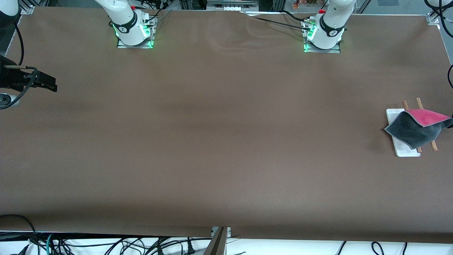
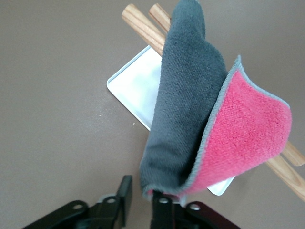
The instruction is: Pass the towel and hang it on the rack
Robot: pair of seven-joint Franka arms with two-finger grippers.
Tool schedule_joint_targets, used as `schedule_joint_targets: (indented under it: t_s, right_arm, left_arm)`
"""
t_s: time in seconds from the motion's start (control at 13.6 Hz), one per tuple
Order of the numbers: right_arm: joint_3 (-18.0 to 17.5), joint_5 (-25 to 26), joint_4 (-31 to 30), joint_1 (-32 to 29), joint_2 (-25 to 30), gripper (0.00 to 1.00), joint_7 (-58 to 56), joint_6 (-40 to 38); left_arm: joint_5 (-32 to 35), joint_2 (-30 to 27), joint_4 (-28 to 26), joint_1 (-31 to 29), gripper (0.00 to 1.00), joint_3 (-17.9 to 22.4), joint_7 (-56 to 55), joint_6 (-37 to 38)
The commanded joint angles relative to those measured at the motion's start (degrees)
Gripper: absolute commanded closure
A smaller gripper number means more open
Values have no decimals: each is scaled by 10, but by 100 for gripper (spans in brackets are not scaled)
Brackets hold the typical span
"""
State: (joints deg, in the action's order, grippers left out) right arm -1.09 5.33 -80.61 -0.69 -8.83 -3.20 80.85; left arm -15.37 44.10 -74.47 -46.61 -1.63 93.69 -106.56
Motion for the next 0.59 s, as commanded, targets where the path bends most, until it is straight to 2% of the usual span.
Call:
schedule_joint_targets:
  t_s: [0.0,0.29,0.51]
  right_arm:
    - [-8,-9,-2,-3,6,0,-10,5]
    - [-8,-10,-2,-2,5,0,-6,8]
    - [-14,-21,-2,0,4,0,-2,9]
  left_arm:
    - [15,11,21,-3,0,-3,8,3]
    - [17,-1,28,-4,0,-1,8,9]
    - [67,-74,28,6,0,-4,-3,28]
